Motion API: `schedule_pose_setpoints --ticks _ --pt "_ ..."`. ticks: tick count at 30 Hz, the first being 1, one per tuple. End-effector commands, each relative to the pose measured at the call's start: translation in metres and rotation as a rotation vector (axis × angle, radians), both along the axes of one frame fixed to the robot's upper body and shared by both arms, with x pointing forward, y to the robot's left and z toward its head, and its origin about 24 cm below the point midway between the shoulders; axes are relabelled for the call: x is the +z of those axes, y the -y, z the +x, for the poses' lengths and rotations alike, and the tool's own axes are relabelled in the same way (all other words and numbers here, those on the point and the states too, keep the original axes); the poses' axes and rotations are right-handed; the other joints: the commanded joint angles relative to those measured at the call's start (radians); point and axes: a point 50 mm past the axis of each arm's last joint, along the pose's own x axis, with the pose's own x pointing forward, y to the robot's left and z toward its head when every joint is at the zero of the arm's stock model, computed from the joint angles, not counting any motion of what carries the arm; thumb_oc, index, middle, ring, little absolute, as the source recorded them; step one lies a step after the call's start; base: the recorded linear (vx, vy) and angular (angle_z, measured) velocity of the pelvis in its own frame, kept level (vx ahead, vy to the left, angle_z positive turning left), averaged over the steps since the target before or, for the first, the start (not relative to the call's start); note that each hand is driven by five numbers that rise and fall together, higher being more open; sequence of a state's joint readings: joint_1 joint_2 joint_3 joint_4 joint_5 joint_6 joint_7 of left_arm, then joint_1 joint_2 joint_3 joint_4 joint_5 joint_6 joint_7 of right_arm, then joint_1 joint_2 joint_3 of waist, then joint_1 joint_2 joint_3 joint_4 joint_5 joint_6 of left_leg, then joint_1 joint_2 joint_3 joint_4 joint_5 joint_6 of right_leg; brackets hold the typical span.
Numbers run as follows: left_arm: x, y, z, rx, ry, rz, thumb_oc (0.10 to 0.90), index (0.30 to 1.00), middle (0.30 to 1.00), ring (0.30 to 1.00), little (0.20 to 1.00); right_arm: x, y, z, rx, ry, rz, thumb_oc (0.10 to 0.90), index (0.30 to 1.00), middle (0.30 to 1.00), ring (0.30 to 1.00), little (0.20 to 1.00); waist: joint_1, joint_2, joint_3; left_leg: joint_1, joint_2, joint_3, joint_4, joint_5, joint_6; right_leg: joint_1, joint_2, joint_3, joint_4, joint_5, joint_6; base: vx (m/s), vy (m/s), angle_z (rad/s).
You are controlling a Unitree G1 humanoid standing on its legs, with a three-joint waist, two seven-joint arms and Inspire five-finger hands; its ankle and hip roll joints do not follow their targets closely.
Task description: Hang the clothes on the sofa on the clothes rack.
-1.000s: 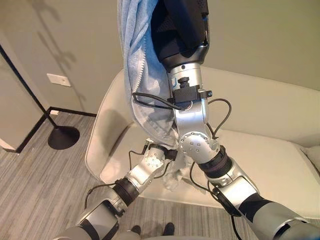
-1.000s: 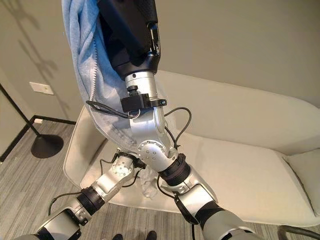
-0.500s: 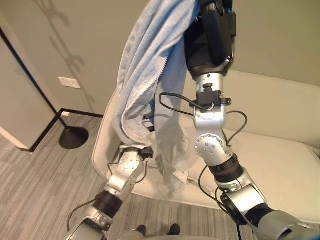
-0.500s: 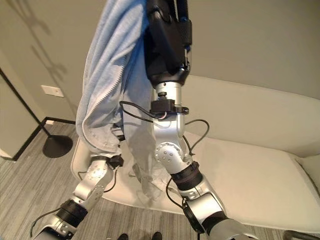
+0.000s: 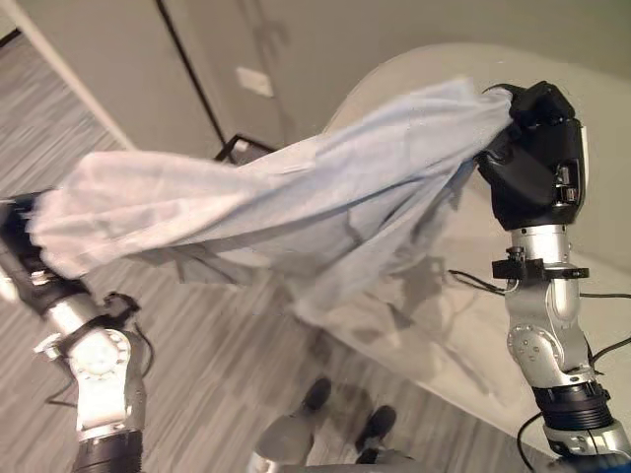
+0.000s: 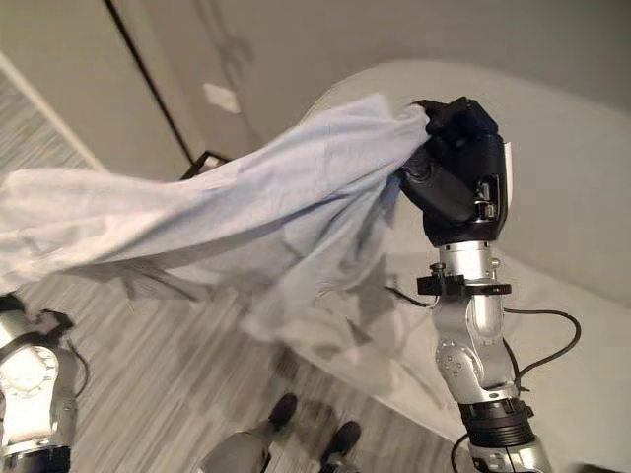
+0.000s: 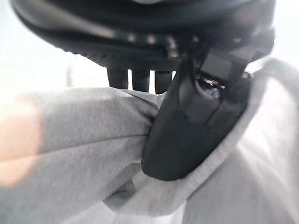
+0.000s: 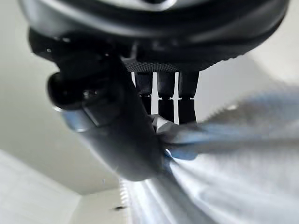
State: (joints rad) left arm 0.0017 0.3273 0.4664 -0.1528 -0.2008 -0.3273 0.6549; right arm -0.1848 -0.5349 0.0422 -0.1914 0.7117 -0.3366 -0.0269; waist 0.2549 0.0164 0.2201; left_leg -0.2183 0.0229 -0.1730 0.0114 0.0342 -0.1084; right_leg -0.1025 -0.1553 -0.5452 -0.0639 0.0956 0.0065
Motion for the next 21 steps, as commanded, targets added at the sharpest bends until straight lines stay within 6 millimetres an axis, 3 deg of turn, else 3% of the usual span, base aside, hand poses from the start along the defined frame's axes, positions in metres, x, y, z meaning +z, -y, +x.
schedule_pose_setpoints --ticks 1,2,3,5,6,7,8,9,10,11,12,13,14,16,17,18,19,20,21 --pt "0.057 0.019 -0.013 0.007 0.230 0.328 0.400 0.300 0.300 0.300 0.300 0.021 -0.018 -0.019 0.073 0.176 -0.108 0.400 0.300 0.300 0.300 0.300 -0.059 -0.046 -0.111 0.122 0.201 0.096 -0.086 0.074 -0.023 0.123 -0.093 0.105 -0.021 -0.032 0.135 -0.03 0.255 0.45" --pt "0.056 0.020 -0.014 0.008 0.229 0.329 0.400 0.300 0.300 0.300 0.300 0.021 -0.018 -0.019 0.073 0.174 -0.109 0.400 0.300 0.300 0.300 0.300 -0.059 -0.045 -0.111 0.123 0.201 0.096 -0.089 0.080 -0.023 0.124 -0.093 0.105 -0.023 -0.026 0.134 -0.01 0.533 0.51" --pt "0.045 0.028 -0.006 -0.034 0.175 0.320 0.400 0.300 0.300 0.300 0.300 0.012 -0.027 -0.022 0.113 0.138 -0.123 0.400 0.300 0.300 0.300 0.300 -0.079 -0.043 -0.119 0.130 0.299 0.125 -0.092 0.147 -0.055 0.129 -0.126 0.103 -0.017 -0.019 0.152 0.00 0.451 0.32" --pt "0.035 0.036 -0.001 -0.105 0.153 0.278 0.400 0.300 0.300 0.300 0.300 0.003 -0.030 -0.020 0.112 0.097 -0.129 0.400 0.300 0.300 0.300 0.300 -0.085 -0.044 -0.125 0.107 0.360 0.139 -0.097 0.216 -0.089 0.140 -0.158 0.096 -0.013 -0.011 0.172 0.03 0.432 0.17" --pt "0.034 0.035 -0.001 -0.107 0.150 0.277 0.400 0.300 0.300 0.300 0.300 0.002 -0.031 -0.020 0.110 0.094 -0.130 0.400 0.300 0.300 0.300 0.300 -0.086 -0.039 -0.129 0.108 0.367 0.136 -0.097 0.213 -0.095 0.144 -0.151 0.094 -0.012 -0.017 0.172 0.01 0.459 0.05" --pt "0.023 0.046 0.010 -0.192 0.104 0.253 0.400 0.300 0.300 0.300 0.300 -0.007 -0.034 -0.020 0.113 0.053 -0.154 0.400 0.300 0.300 0.300 0.300 -0.095 -0.043 -0.131 0.086 0.398 0.149 -0.099 0.244 -0.117 0.147 -0.185 0.091 -0.009 0.001 0.193 0.00 0.327 0.04" --pt "0.022 0.046 0.011 -0.197 0.103 0.252 0.400 0.300 0.300 0.300 0.300 -0.007 -0.034 -0.021 0.109 0.051 -0.156 0.400 0.300 0.300 0.300 0.300 -0.094 -0.042 -0.134 0.084 0.399 0.147 -0.099 0.244 -0.118 0.147 -0.184 0.089 -0.010 0.001 0.194 -0.01 0.732 0.34" --pt "0.019 0.061 0.020 -0.292 0.075 0.270 0.400 0.300 0.300 0.300 0.300 -0.015 -0.031 -0.022 0.086 0.013 -0.188 0.400 0.300 0.300 0.300 0.300 -0.105 -0.033 -0.141 0.089 0.396 0.162 -0.082 0.206 -0.121 0.163 -0.224 0.091 -0.008 0.021 0.221 -0.01 0.547 0.51" --pt "0.016 0.070 0.022 -0.348 0.058 0.278 0.400 0.300 0.300 0.300 0.300 -0.019 -0.030 -0.025 0.084 -0.003 -0.186 0.400 0.300 0.300 0.300 0.300 -0.111 -0.037 -0.143 0.084 0.372 0.182 -0.045 0.142 -0.111 0.176 -0.254 0.087 -0.008 0.040 0.233 -0.02 0.549 0.57" --pt "0.016 0.070 0.022 -0.349 0.058 0.278 0.400 0.300 0.300 0.300 0.300 -0.019 -0.030 -0.025 0.083 -0.004 -0.186 0.400 0.300 0.300 0.300 0.300 -0.111 -0.039 -0.144 0.081 0.370 0.181 -0.042 0.140 -0.110 0.175 -0.256 0.087 -0.008 0.041 0.233 0.00 0.388 0.41" --pt "0.013 0.080 0.024 -0.421 0.045 0.287 0.400 0.300 0.300 0.300 0.300 -0.028 -0.023 -0.028 0.060 -0.049 -0.187 0.400 0.300 0.300 0.300 0.300 -0.120 -0.042 -0.148 0.077 0.353 0.196 -0.003 0.069 -0.110 0.192 -0.298 0.077 -0.004 0.079 0.249 0.03 0.618 0.26" --pt "0.006 0.093 0.032 -0.524 0.009 0.274 0.400 0.300 0.300 0.300 0.300 -0.045 -0.013 -0.035 -0.005 -0.130 -0.151 0.400 0.300 0.300 0.300 0.300 -0.124 -0.065 -0.146 0.042 0.275 0.196 0.095 -0.025 -0.080 0.205 -0.392 0.056 0.022 0.199 0.255 0.03 0.624 0.24" --pt "0.006 0.093 0.032 -0.528 0.009 0.276 0.400 0.300 0.300 0.300 0.300 -0.045 -0.012 -0.036 -0.008 -0.131 -0.149 0.400 0.300 0.300 0.300 0.300 -0.123 -0.072 -0.148 0.035 0.268 0.194 0.104 -0.029 -0.077 0.206 -0.398 0.052 0.019 0.203 0.255 0.00 0.541 0.35" --pt "0.011 0.095 0.032 -0.547 0.000 0.326 0.400 0.300 0.300 0.300 0.300 -0.050 -0.017 -0.031 -0.010 -0.146 -0.088 0.400 0.300 0.300 0.300 0.300 -0.123 -0.095 -0.131 0.038 0.187 0.206 0.117 -0.077 -0.014 0.189 -0.471 0.028 0.082 0.286 0.255 0.00 0.310 1.06" --pt "0.011 0.095 0.032 -0.547 0.000 0.326 0.400 0.300 0.300 0.300 0.300 -0.050 -0.017 -0.031 -0.010 -0.146 -0.088 0.400 0.300 0.300 0.300 0.300 -0.123 -0.096 -0.131 0.039 0.186 0.206 0.117 -0.076 -0.014 0.189 -0.471 0.028 0.082 0.286 0.255 0.12 0.471 0.70" --pt "0.014 0.092 0.031 -0.534 -0.006 0.350 0.400 0.300 0.300 0.300 0.300 -0.053 -0.018 -0.033 -0.016 -0.156 -0.049 0.400 0.300 0.300 0.300 0.300 -0.119 -0.085 -0.132 0.060 0.156 0.211 0.103 -0.100 0.019 0.191 -0.464 0.017 0.137 0.270 0.251 0.14 0.531 -0.13" --pt "0.012 0.092 0.030 -0.526 -0.026 0.356 0.400 0.300 0.300 0.300 0.300 -0.055 -0.017 -0.036 -0.028 -0.158 -0.045 0.400 0.300 0.300 0.300 0.300 -0.137 -0.100 -0.127 0.074 0.102 0.206 0.078 -0.073 0.046 0.175 -0.451 0.047 0.186 0.247 0.221 0.19 0.712 0.32" --pt "0.011 0.093 0.031 -0.534 -0.026 0.353 0.400 0.300 0.300 0.300 0.300 -0.054 -0.014 -0.039 -0.042 -0.150 -0.053 0.400 0.300 0.300 0.300 0.300 -0.146 -0.100 -0.130 0.091 0.071 0.193 0.055 -0.067 0.067 0.157 -0.414 0.097 0.228 0.204 0.208 0.16 0.587 0.89" --pt "0.006 0.096 0.031 -0.565 -0.045 0.339 0.400 0.300 0.300 0.300 0.300 -0.051 -0.012 -0.042 -0.046 -0.135 -0.063 0.400 0.300 0.300 0.300 0.300 -0.157 -0.097 -0.136 0.116 0.042 0.177 0.026 -0.060 0.086 0.136 -0.346 0.147 0.261 0.123 0.178 0.13 0.370 1.10"
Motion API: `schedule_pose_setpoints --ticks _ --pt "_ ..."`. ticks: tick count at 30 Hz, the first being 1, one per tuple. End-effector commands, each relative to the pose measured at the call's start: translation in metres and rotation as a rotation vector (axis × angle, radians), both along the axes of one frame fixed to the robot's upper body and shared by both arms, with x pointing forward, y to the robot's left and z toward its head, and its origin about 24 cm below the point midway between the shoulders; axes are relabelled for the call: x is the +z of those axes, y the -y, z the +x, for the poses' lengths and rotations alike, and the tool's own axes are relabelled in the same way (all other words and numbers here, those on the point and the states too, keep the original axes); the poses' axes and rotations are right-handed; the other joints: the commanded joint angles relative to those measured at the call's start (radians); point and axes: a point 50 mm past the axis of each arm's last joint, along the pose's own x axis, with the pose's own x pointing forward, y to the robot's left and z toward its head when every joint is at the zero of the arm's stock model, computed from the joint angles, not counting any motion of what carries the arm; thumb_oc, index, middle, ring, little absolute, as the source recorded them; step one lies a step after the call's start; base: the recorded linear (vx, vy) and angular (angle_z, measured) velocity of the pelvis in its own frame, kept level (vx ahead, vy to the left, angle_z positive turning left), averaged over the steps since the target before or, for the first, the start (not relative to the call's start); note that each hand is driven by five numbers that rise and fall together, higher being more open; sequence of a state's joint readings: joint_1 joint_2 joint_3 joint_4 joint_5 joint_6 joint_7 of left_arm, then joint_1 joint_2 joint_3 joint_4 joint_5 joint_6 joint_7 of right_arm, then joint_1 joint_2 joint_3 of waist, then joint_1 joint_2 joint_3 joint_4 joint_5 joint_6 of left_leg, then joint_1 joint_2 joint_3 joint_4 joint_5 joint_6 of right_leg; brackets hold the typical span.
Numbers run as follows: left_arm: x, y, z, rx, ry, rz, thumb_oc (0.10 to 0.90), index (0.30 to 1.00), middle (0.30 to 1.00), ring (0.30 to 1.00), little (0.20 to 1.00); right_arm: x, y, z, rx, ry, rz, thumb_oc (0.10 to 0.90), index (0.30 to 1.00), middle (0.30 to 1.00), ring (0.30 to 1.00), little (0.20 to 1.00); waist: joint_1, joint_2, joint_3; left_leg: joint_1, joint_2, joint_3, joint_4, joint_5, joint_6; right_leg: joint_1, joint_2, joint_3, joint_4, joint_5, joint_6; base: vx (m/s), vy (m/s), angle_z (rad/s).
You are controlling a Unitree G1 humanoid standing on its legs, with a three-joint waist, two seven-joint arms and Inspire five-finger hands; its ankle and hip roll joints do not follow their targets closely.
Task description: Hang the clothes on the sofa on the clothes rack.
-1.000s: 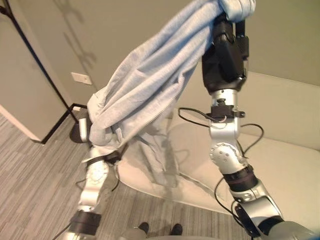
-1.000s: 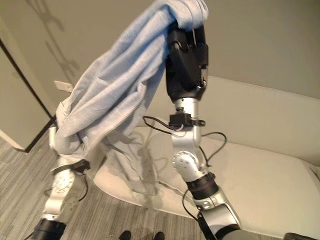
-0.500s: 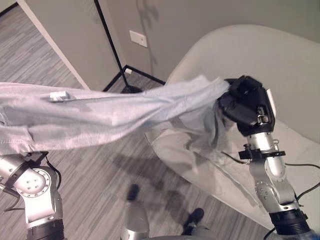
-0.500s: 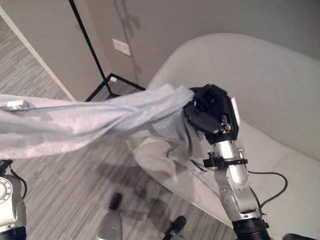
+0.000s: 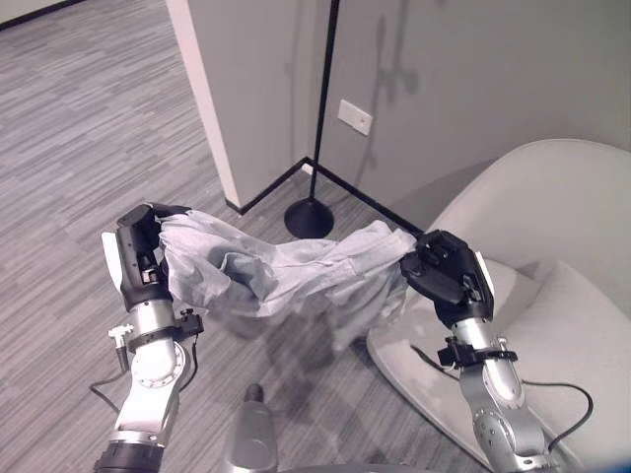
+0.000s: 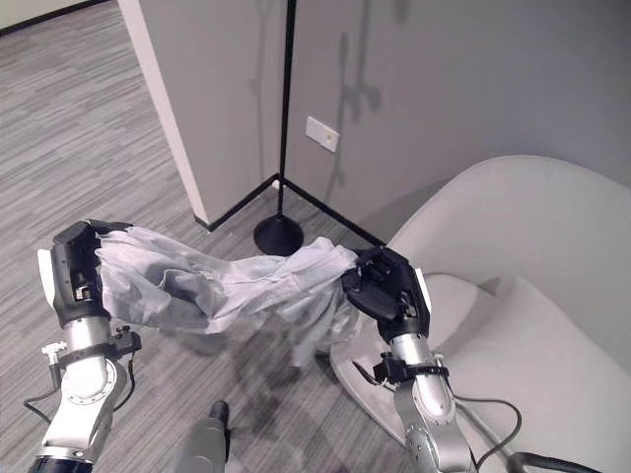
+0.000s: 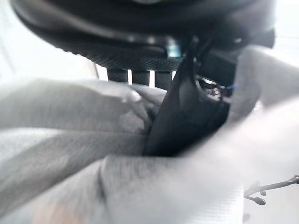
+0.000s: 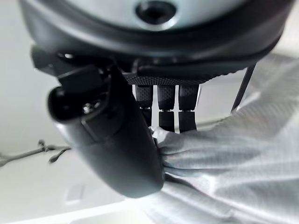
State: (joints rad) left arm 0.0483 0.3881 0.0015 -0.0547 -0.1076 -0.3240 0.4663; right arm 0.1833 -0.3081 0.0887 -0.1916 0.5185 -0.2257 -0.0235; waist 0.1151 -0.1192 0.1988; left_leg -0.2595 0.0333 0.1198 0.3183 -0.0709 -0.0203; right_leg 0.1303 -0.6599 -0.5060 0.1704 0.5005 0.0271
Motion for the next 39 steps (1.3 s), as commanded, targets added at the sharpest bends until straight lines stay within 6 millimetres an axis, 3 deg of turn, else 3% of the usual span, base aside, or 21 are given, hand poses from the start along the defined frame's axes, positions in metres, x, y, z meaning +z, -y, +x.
schedule_pose_setpoints --ticks 1,2,7,8,9,10,12,13,15,16,17,20,21,24,26,27,29,31,34,37,39 --pt "0.061 0.009 -0.010 -0.080 0.337 0.044 0.400 0.300 0.300 0.300 0.300 0.060 0.008 0.005 0.034 0.315 -0.086 0.400 0.300 0.300 0.300 0.300 -0.016 0.039 -0.115 0.158 0.032 -0.114 -0.282 0.045 -0.003 -0.098 0.159 0.109 0.029 -0.283 0.157 0.26 0.450 0.88" --pt "0.053 0.014 -0.011 -0.123 0.295 0.009 0.400 0.300 0.300 0.300 0.300 0.063 0.015 0.001 0.012 0.332 -0.088 0.400 0.300 0.300 0.300 0.300 -0.031 0.043 -0.117 0.201 -0.001 -0.140 -0.323 0.049 0.024 -0.141 0.286 0.153 0.076 -0.411 0.109 0.17 0.260 0.52" --pt "0.053 0.014 -0.011 -0.123 0.295 0.009 0.400 0.300 0.300 0.300 0.300 0.063 0.015 0.001 0.012 0.332 -0.088 0.400 0.300 0.300 0.300 0.300 -0.031 0.043 -0.117 0.201 -0.001 -0.139 -0.324 0.050 0.024 -0.141 0.286 0.153 0.076 -0.411 0.109 0.12 0.112 0.17" --pt "0.045 0.021 -0.004 -0.166 0.240 -0.015 0.400 0.300 0.300 0.300 0.300 0.053 0.017 0.003 0.021 0.288 -0.064 0.400 0.300 0.300 0.300 0.300 -0.104 0.003 -0.063 0.330 -0.075 -0.211 -0.344 0.002 0.056 -0.345 0.573 0.251 0.002 -0.423 0.095 0.66 0.403 -0.04" --pt "0.049 0.029 0.004 -0.189 0.252 -0.007 0.400 0.300 0.300 0.300 0.300 0.055 0.019 0.006 0.015 0.300 -0.061 0.400 0.300 0.300 0.300 0.300 -0.126 -0.009 -0.048 0.383 -0.102 -0.250 -0.358 -0.027 0.067 -0.400 0.620 0.269 -0.047 -0.366 0.111 0.87 0.437 0.57" --pt "0.048 0.038 0.006 -0.220 0.252 0.014 0.400 0.300 0.300 0.300 0.300 0.056 0.019 0.004 0.010 0.310 -0.031 0.400 0.300 0.300 0.300 0.300 -0.131 -0.029 -0.060 0.414 -0.124 -0.285 -0.340 -0.065 0.066 -0.343 0.629 0.282 -0.086 -0.390 0.076 0.45 0.138 1.58" --pt "0.047 0.039 0.008 -0.221 0.247 0.018 0.400 0.300 0.300 0.300 0.300 0.055 0.018 0.005 0.009 0.313 -0.023 0.400 0.300 0.300 0.300 0.300 -0.133 -0.027 -0.076 0.430 -0.117 -0.297 -0.318 -0.100 0.061 -0.307 0.645 0.291 -0.105 -0.404 0.061 0.40 0.004 1.41" --pt "0.045 0.039 0.002 -0.235 0.247 0.012 0.400 0.300 0.300 0.300 0.300 0.054 0.016 0.009 0.005 0.311 -0.023 0.400 0.300 0.300 0.300 0.300 -0.132 -0.007 -0.114 0.432 -0.104 -0.265 -0.235 -0.134 0.040 -0.247 0.642 0.281 -0.156 -0.402 0.054 0.50 0.031 0.51" --pt "0.046 0.037 -0.001 -0.246 0.260 -0.008 0.400 0.300 0.300 0.300 0.300 0.059 0.017 0.011 0.012 0.336 -0.030 0.400 0.300 0.300 0.300 0.300 -0.119 0.001 -0.108 0.346 -0.102 -0.205 -0.031 -0.058 -0.015 -0.187 0.637 0.289 -0.202 -0.388 0.047 0.23 0.064 0.39" --pt "0.046 0.037 -0.001 -0.246 0.261 -0.007 0.400 0.300 0.300 0.300 0.300 0.059 0.016 0.011 0.013 0.336 -0.028 0.400 0.300 0.300 0.300 0.300 -0.121 0.004 -0.113 0.338 -0.097 -0.207 -0.021 -0.068 -0.015 -0.188 0.642 0.289 -0.206 -0.391 0.049 0.12 0.064 -0.48" --pt "0.046 0.035 -0.002 -0.239 0.259 -0.003 0.400 0.300 0.300 0.300 0.300 0.063 0.017 0.014 0.010 0.345 -0.039 0.400 0.300 0.300 0.300 0.300 -0.111 -0.002 -0.103 0.254 -0.061 -0.137 0.128 0.003 -0.054 -0.149 0.630 0.279 -0.233 -0.396 0.037 0.14 0.058 -0.96" --pt "0.044 0.031 -0.002 -0.216 0.254 -0.022 0.400 0.300 0.300 0.300 0.300 0.065 0.012 0.018 0.026 0.348 -0.055 0.400 0.300 0.300 0.300 0.300 -0.096 0.000 -0.099 0.174 -0.007 -0.076 0.265 0.021 -0.058 -0.115 0.629 0.281 -0.253 -0.416 0.021 0.10 0.049 -0.22" --pt "0.041 0.031 0.000 -0.205 0.245 -0.049 0.400 0.300 0.300 0.300 0.300 0.066 0.010 0.020 0.035 0.348 -0.073 0.400 0.300 0.300 0.300 0.300 -0.095 0.000 -0.095 0.128 0.073 -0.022 0.267 0.010 -0.042 -0.093 0.615 0.278 -0.257 -0.437 0.025 0.17 0.112 0.15" --pt "0.040 0.030 -0.001 -0.195 0.240 -0.031 0.400 0.300 0.300 0.300 0.300 0.069 0.010 0.020 0.049 0.361 -0.069 0.400 0.300 0.300 0.300 0.300 -0.089 -0.004 -0.096 0.123 0.135 -0.014 0.075 -0.044 -0.026 -0.084 0.575 0.288 -0.254 -0.455 0.048 0.15 0.191 0.08" --pt "0.042 0.030 -0.001 -0.192 0.243 -0.013 0.400 0.300 0.300 0.300 0.300 0.069 0.010 0.019 0.053 0.361 -0.064 0.400 0.300 0.300 0.300 0.300 -0.083 -0.001 -0.096 0.130 0.145 -0.030 -0.017 -0.025 -0.033 -0.079 0.563 0.297 -0.252 -0.462 0.054 0.17 0.290 0.04" --pt "0.045 0.031 0.001 -0.176 0.259 0.021 0.400 0.300 0.300 0.300 0.300 0.069 0.013 0.017 0.045 0.364 -0.062 0.400 0.300 0.300 0.300 0.300 -0.073 0.019 -0.099 0.119 0.174 -0.099 -0.197 0.082 -0.066 -0.057 0.558 0.319 -0.252 -0.486 0.065 0.27 0.470 -0.08" --pt "0.044 0.034 0.002 -0.172 0.266 0.023 0.400 0.300 0.300 0.300 0.300 0.068 0.015 0.017 0.030 0.359 -0.063 0.400 0.300 0.300 0.300 0.300 -0.063 0.038 -0.094 0.103 0.196 -0.192 -0.334 0.146 -0.100 -0.032 0.554 0.337 -0.251 -0.517 0.069 0.28 0.402 -0.19" --pt "0.045 0.035 0.003 -0.172 0.275 0.031 0.400 0.300 0.300 0.300 0.300 0.070 0.017 0.018 0.005 0.362 -0.080 0.400 0.300 0.300 0.300 0.300 -0.060 0.053 -0.089 0.077 0.207 -0.269 -0.389 0.173 -0.129 -0.011 0.544 0.364 -0.251 -0.536 0.078 0.23 0.365 -0.33" --pt "0.043 0.036 0.004 -0.167 0.262 0.094 0.400 0.300 0.300 0.300 0.300 0.067 0.025 0.014 -0.055 0.348 -0.129 0.400 0.300 0.300 0.300 0.300 -0.079 0.087 -0.102 0.066 0.209 -0.281 -0.364 0.189 -0.144 0.010 0.504 0.391 -0.244 -0.535 0.111 0.20 0.516 -0.68" --pt "0.040 0.032 0.005 -0.135 0.235 0.208 0.400 0.300 0.300 0.300 0.300 0.055 0.037 0.006 -0.202 0.289 -0.168 0.400 0.300 0.300 0.300 0.300 -0.090 0.091 -0.116 0.061 0.136 -0.269 -0.285 0.162 -0.113 -0.006 0.410 0.415 -0.196 -0.510 0.138 0.21 0.624 -0.28" --pt "0.047 0.019 0.003 -0.071 0.252 0.342 0.400 0.300 0.300 0.300 0.300 0.053 0.043 0.002 -0.361 0.279 -0.247 0.400 0.300 0.300 0.300 0.300 -0.097 0.077 -0.137 0.128 0.064 -0.222 -0.317 0.126 -0.056 -0.050 0.349 0.436 -0.104 -0.472 0.135 0.25 0.540 -0.09"
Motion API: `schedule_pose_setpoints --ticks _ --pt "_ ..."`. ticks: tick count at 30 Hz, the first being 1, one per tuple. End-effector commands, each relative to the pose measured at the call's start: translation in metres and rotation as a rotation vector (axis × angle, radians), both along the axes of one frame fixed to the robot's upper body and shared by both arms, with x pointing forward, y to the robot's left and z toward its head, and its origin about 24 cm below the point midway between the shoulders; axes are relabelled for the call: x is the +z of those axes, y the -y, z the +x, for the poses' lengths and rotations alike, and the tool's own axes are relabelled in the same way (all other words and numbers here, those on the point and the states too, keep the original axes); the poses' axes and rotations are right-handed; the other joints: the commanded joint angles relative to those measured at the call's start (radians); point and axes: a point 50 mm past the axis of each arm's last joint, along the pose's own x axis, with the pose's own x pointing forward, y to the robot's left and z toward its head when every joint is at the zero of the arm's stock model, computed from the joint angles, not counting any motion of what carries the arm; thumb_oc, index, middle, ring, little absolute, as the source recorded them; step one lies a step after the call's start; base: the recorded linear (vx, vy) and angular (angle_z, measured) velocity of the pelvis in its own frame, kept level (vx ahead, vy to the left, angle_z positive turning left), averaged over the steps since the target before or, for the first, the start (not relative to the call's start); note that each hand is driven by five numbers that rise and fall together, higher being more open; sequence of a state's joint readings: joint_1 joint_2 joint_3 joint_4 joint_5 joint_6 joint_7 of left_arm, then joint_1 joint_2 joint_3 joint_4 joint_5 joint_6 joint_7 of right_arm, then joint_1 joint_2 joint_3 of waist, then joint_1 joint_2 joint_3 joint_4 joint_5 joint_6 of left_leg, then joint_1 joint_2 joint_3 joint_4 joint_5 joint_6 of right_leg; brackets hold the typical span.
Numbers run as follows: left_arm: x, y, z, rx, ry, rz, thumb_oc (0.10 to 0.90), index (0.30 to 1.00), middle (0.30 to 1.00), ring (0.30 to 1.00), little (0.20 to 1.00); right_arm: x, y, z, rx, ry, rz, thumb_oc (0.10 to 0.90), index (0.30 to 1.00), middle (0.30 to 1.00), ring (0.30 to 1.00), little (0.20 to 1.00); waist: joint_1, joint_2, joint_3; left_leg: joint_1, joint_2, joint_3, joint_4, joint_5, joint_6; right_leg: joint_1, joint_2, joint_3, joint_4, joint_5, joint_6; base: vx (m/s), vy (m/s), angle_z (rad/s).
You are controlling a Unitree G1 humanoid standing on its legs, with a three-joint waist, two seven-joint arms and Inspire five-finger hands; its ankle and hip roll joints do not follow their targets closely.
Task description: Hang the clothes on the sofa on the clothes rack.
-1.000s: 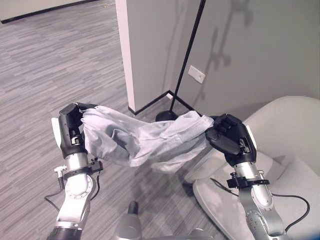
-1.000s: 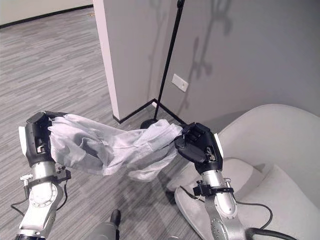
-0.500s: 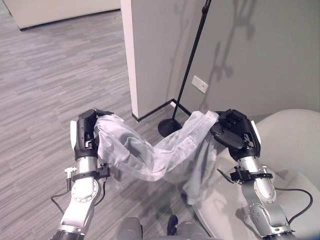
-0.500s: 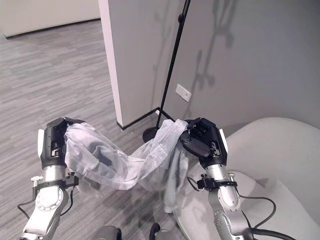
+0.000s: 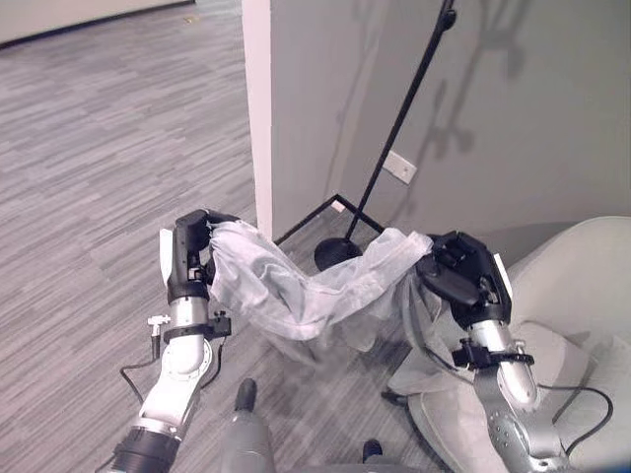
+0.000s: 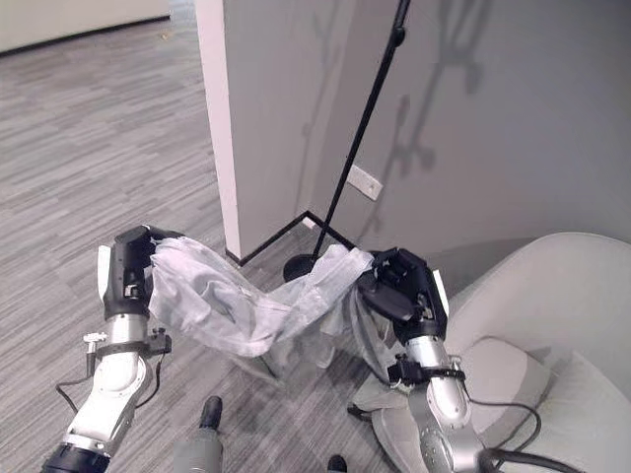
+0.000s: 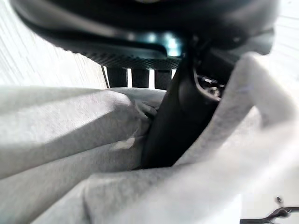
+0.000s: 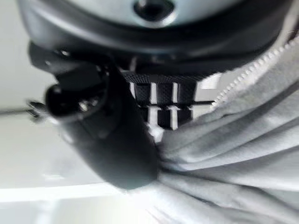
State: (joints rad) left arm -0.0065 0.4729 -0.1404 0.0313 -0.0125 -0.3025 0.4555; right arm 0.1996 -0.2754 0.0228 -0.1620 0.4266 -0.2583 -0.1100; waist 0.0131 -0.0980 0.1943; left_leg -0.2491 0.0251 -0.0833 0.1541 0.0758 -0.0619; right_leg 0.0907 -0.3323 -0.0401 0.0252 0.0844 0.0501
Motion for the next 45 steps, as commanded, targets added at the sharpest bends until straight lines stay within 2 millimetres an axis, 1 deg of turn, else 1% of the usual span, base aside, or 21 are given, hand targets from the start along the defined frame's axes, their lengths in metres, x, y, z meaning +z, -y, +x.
schedule_pose_setpoints --ticks 1,5,6,7,11,13,14,18,22,23,26,28,29,30,31,32,36,37,38,41,45 --pt "0.061 0.001 -0.010 0.004 0.366 0.142 0.400 0.300 0.300 0.300 0.300 0.057 0.025 0.006 -0.191 0.270 -0.215 0.400 0.300 0.300 0.300 0.300 0.009 0.049 -0.131 0.124 0.068 -0.012 -0.158 -0.018 -0.011 -0.015 0.016 -0.021 0.049 -0.060 0.114 0.13 0.296 -0.32" --pt "0.080 -0.010 -0.011 0.086 0.458 0.249 0.400 0.300 0.300 0.300 0.300 0.077 0.033 0.006 -0.399 0.338 -0.472 0.400 0.300 0.300 0.300 0.300 0.014 0.060 -0.126 0.210 0.026 0.046 -0.198 -0.044 0.044 -0.054 -0.059 -0.098 0.177 0.010 0.093 0.13 0.369 -0.49" --pt "0.093 -0.011 -0.010 0.119 0.527 0.310 0.400 0.300 0.300 0.300 0.300 0.093 0.038 0.007 -0.528 0.406 -0.558 0.400 0.300 0.300 0.300 0.300 0.022 0.078 -0.139 0.252 0.025 0.094 -0.204 -0.068 0.059 -0.062 -0.100 -0.241 0.252 0.011 0.077 0.21 0.482 -0.56" --pt "0.103 -0.011 -0.009 0.157 0.584 0.337 0.400 0.300 0.300 0.300 0.300 0.111 0.039 0.005 -0.637 0.492 -0.590 0.400 0.300 0.300 0.300 0.300 0.004 0.075 -0.131 0.308 0.009 0.133 -0.224 -0.091 0.073 -0.071 -0.073 -0.314 0.285 -0.022 0.074 0.25 0.532 -0.65" --pt "0.122 -0.016 -0.014 0.218 0.681 0.336 0.400 0.300 0.300 0.300 0.300 0.131 0.048 0.003 -0.782 0.580 -0.612 0.400 0.300 0.300 0.300 0.300 0.003 0.067 -0.131 0.362 0.000 0.204 -0.233 -0.120 0.078 -0.105 0.016 -0.396 0.230 -0.065 0.088 0.14 0.117 -0.81" --pt "0.128 -0.019 -0.013 0.251 0.716 0.311 0.400 0.300 0.300 0.300 0.300 0.139 0.051 0.005 -0.828 0.603 -0.617 0.400 0.300 0.300 0.300 0.300 0.000 0.064 -0.131 0.390 0.011 0.226 -0.236 -0.144 0.071 -0.133 0.055 -0.364 0.157 -0.048 0.095 0.23 -0.098 -1.11" --pt "0.134 -0.022 -0.010 0.284 0.745 0.319 0.400 0.300 0.300 0.300 0.300 0.150 0.055 0.008 -0.876 0.637 -0.658 0.400 0.300 0.300 0.300 0.300 -0.015 0.058 -0.129 0.418 0.017 0.229 -0.240 -0.166 0.065 -0.173 0.073 -0.299 0.068 0.015 0.114 0.20 -0.114 -0.66" --pt "0.152 -0.023 -0.008 0.336 0.852 0.301 0.400 0.300 0.300 0.300 0.300 0.162 0.056 0.013 -0.927 0.683 -0.702 0.400 0.300 0.300 0.300 0.300 -0.036 0.051 -0.121 0.491 0.055 0.219 -0.241 -0.212 0.037 -0.265 0.065 -0.209 -0.016 0.101 0.158 0.34 -0.171 -0.30" --pt "0.161 -0.035 -0.006 0.431 0.883 0.390 0.400 0.300 0.300 0.300 0.300 0.166 0.054 0.019 -0.897 0.696 -0.801 0.400 0.300 0.300 0.300 0.300 -0.030 0.030 -0.145 0.548 0.091 0.216 -0.240 -0.240 0.011 -0.241 0.078 -0.204 0.003 0.084 0.152 0.35 -0.202 0.05" --pt "0.166 -0.043 -0.007 0.483 0.903 0.415 0.400 0.300 0.300 0.300 0.300 0.167 0.052 0.023 -0.849 0.701 -0.862 0.400 0.300 0.300 0.300 0.300 -0.029 0.034 -0.165 0.572 0.146 0.216 -0.217 -0.245 -0.008 -0.215 0.109 -0.208 0.028 0.053 0.145 0.36 -0.251 0.29" --pt "0.177 -0.056 -0.004 0.574 0.938 0.453 0.400 0.300 0.300 0.300 0.300 0.170 0.050 0.036 -0.789 0.717 -0.907 0.400 0.300 0.300 0.300 0.300 -0.022 0.050 -0.177 0.479 0.230 0.189 -0.058 -0.102 -0.042 -0.162 0.176 -0.242 -0.018 0.033 0.096 0.25 -0.277 0.22" --pt "0.177 -0.056 -0.004 0.575 0.939 0.454 0.400 0.300 0.300 0.300 0.300 0.170 0.050 0.036 -0.789 0.719 -0.906 0.400 0.300 0.300 0.300 0.300 -0.028 0.049 -0.180 0.471 0.230 0.183 -0.054 -0.102 -0.043 -0.162 0.176 -0.247 -0.021 0.035 0.095 0.13 -0.149 -0.18" --pt "0.186 -0.065 -0.006 0.615 0.951 0.510 0.400 0.300 0.300 0.300 0.300 0.171 0.054 0.039 -0.770 0.708 -0.963 0.400 0.300 0.300 0.300 0.300 0.002 0.037 -0.177 0.423 0.259 0.172 0.076 -0.007 -0.037 -0.110 0.206 -0.247 -0.052 0.010 0.070 0.36 -0.366 -0.10" --pt "0.193 -0.071 -0.007 0.641 0.960 0.552 0.400 0.300 0.300 0.300 0.300 0.178 0.059 0.042 -0.779 0.715 -1.007 0.400 0.300 0.300 0.300 0.300 0.019 0.018 -0.160 0.351 0.290 0.162 0.220 0.041 -0.031 -0.057 0.229 -0.258 -0.088 -0.009 0.032 0.33 -0.372 0.09" --pt "0.194 -0.071 -0.007 0.642 0.963 0.551 0.400 0.300 0.300 0.300 0.300 0.179 0.059 0.043 -0.781 0.718 -1.006 0.400 0.300 0.300 0.300 0.300 0.015 0.016 -0.157 0.341 0.288 0.157 0.229 0.044 -0.029 -0.058 0.227 -0.262 -0.091 -0.003 0.027 0.28 -0.299 0.06" --pt "0.196 -0.075 -0.005 0.665 0.948 0.565 0.400 0.300 0.300 0.300 0.300 0.185 0.060 0.047 -0.770 0.723 -1.025 0.400 0.300 0.300 0.300 0.300 0.039 0.006 -0.136 0.255 0.233 0.133 0.301 -0.022 -0.008 -0.014 0.231 -0.248 -0.105 -0.035 0.012 0.13 -0.092 -0.04" --pt "0.196 -0.078 -0.004 0.679 0.931 0.556 0.400 0.300 0.300 0.300 0.300 0.191 0.061 0.051 -0.781 0.724 -1.046 0.400 0.300 0.300 0.300 0.300 0.059 -0.006 -0.125 0.149 0.147 0.113 0.326 -0.092 0.009 0.006 0.217 -0.234 -0.108 -0.050 0.018 0.17 -0.010 0.02" --pt "0.198 -0.078 -0.001 0.671 0.920 0.562 0.400 0.300 0.300 0.300 0.300 0.196 0.064 0.055 -0.806 0.717 -1.064 0.400 0.300 0.300 0.300 0.300 0.077 -0.005 -0.124 0.103 0.087 0.115 0.231 -0.149 0.019 0.021 0.212 -0.228 -0.109 -0.060 0.026 0.26 0.107 0.03" --pt "0.199 -0.077 0.001 0.662 0.916 0.564 0.400 0.300 0.300 0.300 0.300 0.198 0.066 0.058 -0.820 0.713 -1.068 0.400 0.300 0.300 0.300 0.300 0.091 0.003 -0.129 0.090 0.060 0.101 0.161 -0.152 0.019 0.032 0.219 -0.223 -0.110 -0.075 0.032 0.35 0.144 0.00" --pt "0.205 -0.070 0.017 0.601 0.881 0.544 0.400 0.300 0.300 0.300 0.300 0.214 0.069 0.080 -0.895 0.685 -1.047 0.400 0.300 0.300 0.300 0.300 0.159 0.040 -0.133 -0.001 -0.077 -0.041 -0.149 0.013 -0.003 0.095 0.267 -0.166 -0.112 -0.121 0.021 0.37 0.103 -0.32" --pt "0.211 -0.066 0.033 0.572 0.839 0.543 0.400 0.300 0.300 0.300 0.300 0.227 0.072 0.098 -0.936 0.623 -1.059 0.400 0.300 0.300 0.300 0.300 0.166 0.052 -0.149 0.017 -0.068 -0.057 -0.197 0.071 -0.006 0.137 0.273 -0.135 -0.091 -0.166 0.019 0.29 0.132 -0.50"
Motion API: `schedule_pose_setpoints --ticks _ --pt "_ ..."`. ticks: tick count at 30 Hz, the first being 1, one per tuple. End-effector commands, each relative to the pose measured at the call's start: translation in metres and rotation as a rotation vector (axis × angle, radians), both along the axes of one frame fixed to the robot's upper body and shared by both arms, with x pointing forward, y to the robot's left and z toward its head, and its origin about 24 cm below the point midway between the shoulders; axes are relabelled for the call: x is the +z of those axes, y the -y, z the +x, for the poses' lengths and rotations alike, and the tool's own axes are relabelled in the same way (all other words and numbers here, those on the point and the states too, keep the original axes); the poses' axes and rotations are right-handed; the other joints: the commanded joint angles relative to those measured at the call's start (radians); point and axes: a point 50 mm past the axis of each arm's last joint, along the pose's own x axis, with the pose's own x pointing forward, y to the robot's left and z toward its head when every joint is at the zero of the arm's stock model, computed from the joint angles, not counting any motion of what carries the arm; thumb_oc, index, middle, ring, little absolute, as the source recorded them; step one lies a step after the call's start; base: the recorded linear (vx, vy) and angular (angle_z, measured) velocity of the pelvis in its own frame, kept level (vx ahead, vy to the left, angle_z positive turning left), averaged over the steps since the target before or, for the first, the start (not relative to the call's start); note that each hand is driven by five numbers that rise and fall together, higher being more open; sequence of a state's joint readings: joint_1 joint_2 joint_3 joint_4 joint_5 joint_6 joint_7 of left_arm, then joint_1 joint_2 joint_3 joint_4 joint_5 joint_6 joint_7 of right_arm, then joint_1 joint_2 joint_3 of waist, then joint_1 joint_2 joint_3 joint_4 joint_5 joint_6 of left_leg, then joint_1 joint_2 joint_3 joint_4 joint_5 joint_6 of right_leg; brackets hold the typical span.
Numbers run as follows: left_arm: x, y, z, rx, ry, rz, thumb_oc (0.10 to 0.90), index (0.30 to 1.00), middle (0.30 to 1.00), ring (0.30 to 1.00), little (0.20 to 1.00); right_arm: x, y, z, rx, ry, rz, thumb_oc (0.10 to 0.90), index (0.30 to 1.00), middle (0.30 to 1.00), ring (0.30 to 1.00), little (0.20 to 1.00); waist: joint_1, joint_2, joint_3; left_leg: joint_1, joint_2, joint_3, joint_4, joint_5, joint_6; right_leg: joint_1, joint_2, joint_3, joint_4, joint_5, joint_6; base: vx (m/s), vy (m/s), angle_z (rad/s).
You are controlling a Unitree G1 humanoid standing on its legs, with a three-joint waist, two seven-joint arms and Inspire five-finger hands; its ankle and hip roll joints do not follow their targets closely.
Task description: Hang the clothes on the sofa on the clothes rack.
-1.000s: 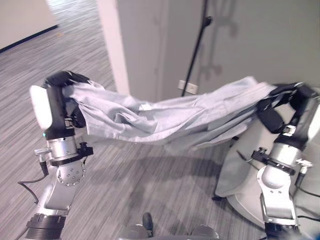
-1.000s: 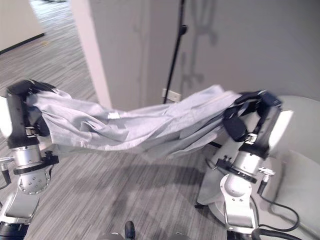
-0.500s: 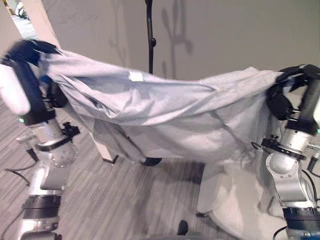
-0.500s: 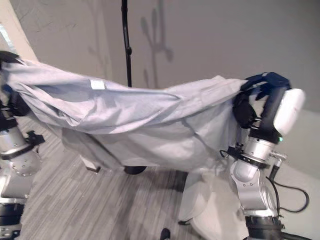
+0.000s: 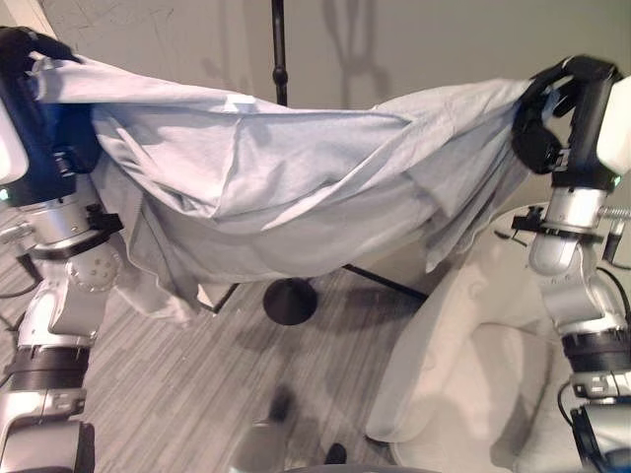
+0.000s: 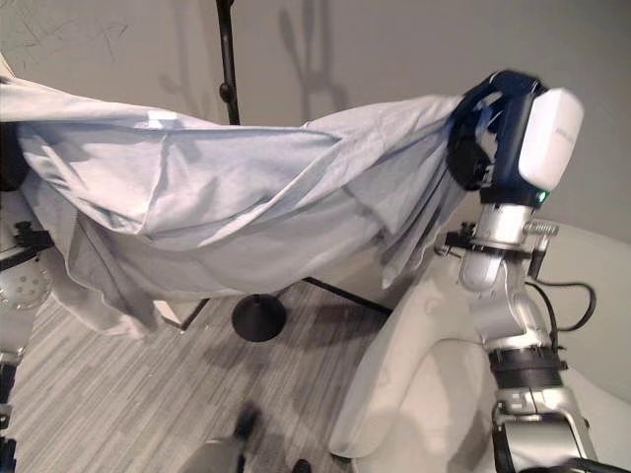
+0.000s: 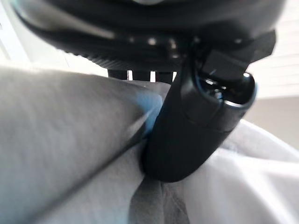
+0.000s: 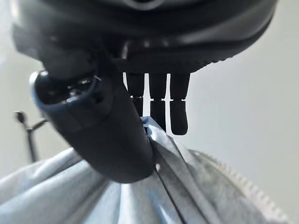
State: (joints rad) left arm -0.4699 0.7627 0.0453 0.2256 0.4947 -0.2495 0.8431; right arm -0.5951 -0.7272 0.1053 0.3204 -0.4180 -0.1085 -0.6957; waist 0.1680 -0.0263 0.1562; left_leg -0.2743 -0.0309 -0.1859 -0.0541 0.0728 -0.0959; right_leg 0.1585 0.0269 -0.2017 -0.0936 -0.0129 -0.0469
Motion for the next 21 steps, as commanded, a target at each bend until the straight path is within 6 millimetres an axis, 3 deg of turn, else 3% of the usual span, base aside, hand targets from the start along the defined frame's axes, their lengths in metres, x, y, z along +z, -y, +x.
schedule_pose_setpoints --ticks 1,4,5,7,8,9,10,12,13,14,16,17,18,19,21 --pt "0.061 0.004 -0.001 -0.040 0.159 0.019 0.400 0.300 0.300 0.300 0.300 0.072 0.022 -0.008 -0.147 0.217 -0.057 0.400 0.300 0.300 0.300 0.300 0.008 -0.015 -0.135 0.070 -0.010 0.040 0.046 0.080 0.045 0.094 -0.112 0.035 0.075 -0.107 0.126 0.34 0.243 -0.32" --pt "0.070 0.008 0.008 -0.047 0.150 0.030 0.400 0.300 0.300 0.300 0.300 0.075 0.023 0.001 -0.165 0.186 -0.050 0.400 0.300 0.300 0.300 0.300 -0.001 -0.028 -0.161 0.101 -0.024 0.049 0.064 0.065 0.065 0.086 -0.149 0.045 0.143 -0.122 0.142 0.39 0.266 -0.54" --pt "0.078 0.010 0.017 -0.025 0.115 0.066 0.400 0.300 0.300 0.300 0.300 0.078 0.023 0.010 -0.173 0.142 -0.038 0.400 0.300 0.300 0.300 0.300 -0.011 -0.039 -0.185 0.149 -0.031 0.065 0.065 0.043 0.085 0.069 -0.178 0.048 0.220 -0.097 0.162 0.22 0.155 -0.42" --pt "0.089 0.010 0.019 -0.007 0.123 0.096 0.400 0.300 0.300 0.300 0.300 0.085 0.021 0.015 -0.170 0.140 -0.032 0.400 0.300 0.300 0.300 0.300 -0.008 -0.044 -0.180 0.180 -0.042 0.078 0.056 0.032 0.102 0.049 -0.197 0.060 0.283 -0.090 0.174 0.26 0.246 -0.35" --pt "0.099 0.005 0.018 0.045 0.126 0.132 0.400 0.300 0.300 0.300 0.300 0.094 0.021 0.019 -0.187 0.130 -0.050 0.400 0.300 0.300 0.300 0.300 -0.011 -0.041 -0.165 0.238 -0.063 0.092 0.049 0.012 0.130 0.001 -0.239 0.066 0.437 -0.004 0.189 0.27 0.346 -0.25" --pt "0.104 0.003 0.015 0.066 0.138 0.137 0.400 0.300 0.300 0.300 0.300 0.098 0.023 0.018 -0.206 0.133 -0.058 0.400 0.300 0.300 0.300 0.300 -0.019 -0.033 -0.160 0.263 -0.064 0.097 0.046 0.001 0.141 -0.020 -0.253 0.060 0.503 0.052 0.186 0.17 0.290 -0.52" --pt "0.105 0.002 0.015 0.070 0.142 0.134 0.400 0.300 0.300 0.300 0.300 0.100 0.022 0.018 -0.205 0.136 -0.059 0.400 0.300 0.300 0.300 0.300 -0.016 -0.031 -0.150 0.267 -0.065 0.102 0.044 0.003 0.145 -0.030 -0.257 0.070 0.524 0.050 0.190 0.08 0.190 -0.42" --pt "0.114 -0.007 0.008 0.128 0.179 0.123 0.400 0.300 0.300 0.300 0.300 0.104 0.031 0.014 -0.253 0.165 -0.023 0.400 0.300 0.300 0.300 0.300 -0.031 0.000 -0.132 0.328 -0.045 0.102 0.032 -0.019 0.163 -0.102 -0.284 0.024 0.667 0.087 0.185 0.09 0.216 -0.28" --pt "0.114 -0.008 0.007 0.129 0.180 0.122 0.400 0.300 0.300 0.300 0.300 0.103 0.031 0.014 -0.253 0.166 -0.023 0.400 0.300 0.300 0.300 0.300 -0.032 0.000 -0.131 0.329 -0.045 0.101 0.028 -0.018 0.162 -0.106 -0.285 0.023 0.676 0.083 0.184 0.09 0.134 -0.16" --pt "0.115 -0.013 0.008 0.147 0.178 0.099 0.400 0.300 0.300 0.300 0.300 0.103 0.032 0.015 -0.246 0.160 -0.005 0.400 0.300 0.300 0.300 0.300 -0.040 0.006 -0.131 0.347 -0.036 0.097 0.012 -0.021 0.158 -0.140 -0.272 0.010 0.666 0.039 0.169 0.14 -0.029 -0.04" --pt "0.115 -0.020 0.010 0.178 0.157 0.091 0.400 0.300 0.300 0.300 0.300 0.109 0.039 0.012 -0.260 0.156 -0.040 0.400 0.300 0.300 0.300 0.300 -0.049 -0.016 -0.125 0.366 -0.049 0.080 0.000 -0.033 0.147 -0.156 -0.223 -0.005 0.486 -0.021 0.164 0.19 -0.079 0.14" --pt "0.115 -0.020 0.010 0.177 0.158 0.090 0.400 0.300 0.300 0.300 0.300 0.110 0.040 0.012 -0.261 0.157 -0.040 0.400 0.300 0.300 0.300 0.300 -0.050 -0.013 -0.124 0.362 -0.047 0.079 0.004 -0.028 0.147 -0.150 -0.220 -0.011 0.471 -0.012 0.161 0.11 -0.122 0.30" --pt "0.099 -0.040 0.010 0.222 0.090 0.034 0.400 0.300 0.300 0.300 0.300 0.100 0.037 0.016 -0.221 0.089 -0.052 0.400 0.300 0.300 0.300 0.300 -0.045 -0.027 -0.120 0.368 -0.043 0.079 -0.004 -0.036 0.141 -0.127 -0.215 -0.018 0.343 -0.006 0.174 0.10 -0.134 0.37" --pt "0.092 -0.041 0.011 0.211 0.056 0.028 0.400 0.300 0.300 0.300 0.300 0.093 0.037 0.018 -0.211 0.044 -0.062 0.400 0.300 0.300 0.300 0.300 -0.039 -0.043 -0.127 0.369 -0.048 0.079 -0.011 -0.051 0.137 -0.081 -0.188 -0.014 0.257 -0.037 0.172 0.11 -0.158 0.37" --pt "0.076 -0.049 0.010 0.224 0.009 0.005 0.400 0.300 0.300 0.300 0.300 0.082 0.032 0.020 -0.183 0.014 -0.071 0.400 0.300 0.300 0.300 0.300 -0.031 -0.044 -0.135 0.366 -0.042 0.082 -0.014 -0.045 0.130 -0.060 -0.172 -0.014 0.202 -0.020 0.173 0.07 -0.076 0.13"
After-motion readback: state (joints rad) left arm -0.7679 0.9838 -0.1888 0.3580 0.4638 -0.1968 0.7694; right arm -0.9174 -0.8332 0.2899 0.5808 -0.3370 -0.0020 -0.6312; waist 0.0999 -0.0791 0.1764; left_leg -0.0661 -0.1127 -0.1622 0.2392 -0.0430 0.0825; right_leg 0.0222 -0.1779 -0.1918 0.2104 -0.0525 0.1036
